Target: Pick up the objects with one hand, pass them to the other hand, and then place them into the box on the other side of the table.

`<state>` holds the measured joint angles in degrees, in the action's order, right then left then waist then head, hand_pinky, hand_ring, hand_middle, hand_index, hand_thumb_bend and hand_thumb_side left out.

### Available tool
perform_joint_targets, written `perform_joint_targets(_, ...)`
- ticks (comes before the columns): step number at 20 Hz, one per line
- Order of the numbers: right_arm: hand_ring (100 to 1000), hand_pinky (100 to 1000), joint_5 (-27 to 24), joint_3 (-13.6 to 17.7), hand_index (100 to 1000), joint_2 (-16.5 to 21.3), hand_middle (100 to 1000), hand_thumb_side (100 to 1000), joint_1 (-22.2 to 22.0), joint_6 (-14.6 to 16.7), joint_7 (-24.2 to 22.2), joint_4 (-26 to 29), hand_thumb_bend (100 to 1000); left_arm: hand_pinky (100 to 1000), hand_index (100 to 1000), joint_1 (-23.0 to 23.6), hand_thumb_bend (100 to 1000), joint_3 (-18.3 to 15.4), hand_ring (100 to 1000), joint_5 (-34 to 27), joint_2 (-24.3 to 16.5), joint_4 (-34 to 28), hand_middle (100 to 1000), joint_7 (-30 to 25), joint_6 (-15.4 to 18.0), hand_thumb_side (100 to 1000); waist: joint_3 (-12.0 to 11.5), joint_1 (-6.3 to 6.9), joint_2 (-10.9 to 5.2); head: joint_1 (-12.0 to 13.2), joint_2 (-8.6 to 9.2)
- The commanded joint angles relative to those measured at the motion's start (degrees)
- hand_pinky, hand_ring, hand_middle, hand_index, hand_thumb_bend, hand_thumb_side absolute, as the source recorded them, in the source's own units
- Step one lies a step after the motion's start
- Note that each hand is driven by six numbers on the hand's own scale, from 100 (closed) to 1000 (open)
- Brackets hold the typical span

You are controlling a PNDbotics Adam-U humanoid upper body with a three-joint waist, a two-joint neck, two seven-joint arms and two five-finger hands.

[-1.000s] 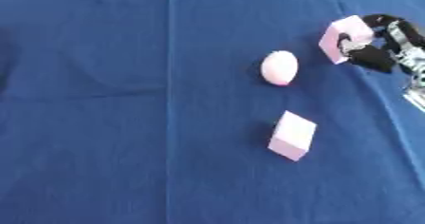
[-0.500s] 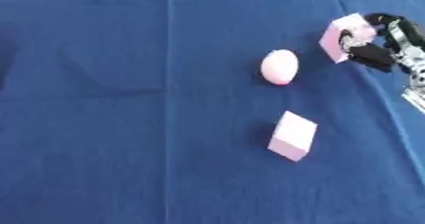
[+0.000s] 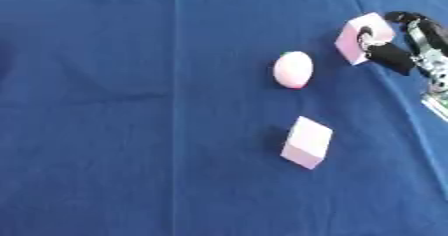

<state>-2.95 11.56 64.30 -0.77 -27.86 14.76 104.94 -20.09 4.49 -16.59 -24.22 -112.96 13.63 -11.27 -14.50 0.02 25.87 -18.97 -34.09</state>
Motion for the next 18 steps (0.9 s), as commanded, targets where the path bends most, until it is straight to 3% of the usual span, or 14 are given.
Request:
perform_joint_targets(1,945,885,0.68,0.41,934,1.38,916,759,0.34,-0.14,-0.04,1.00,183,938,807,-0.15,160,-0.10,790,0.25,-1.66,-1.29,809,0.01,-0.12,913,0.08,0.07,-0.92,-0.10,0.76)
perform_joint_targets(18,923,870,0.09,0.04,919,0.89,907,818,0.92,0.79,0.61,0.39,171,941,807,-0.14,158,0.03,791,0.25,-1.44,-1.49,810,-0.13,-0.23,916,-0.06,0.31,0.04,0.02,0.96)
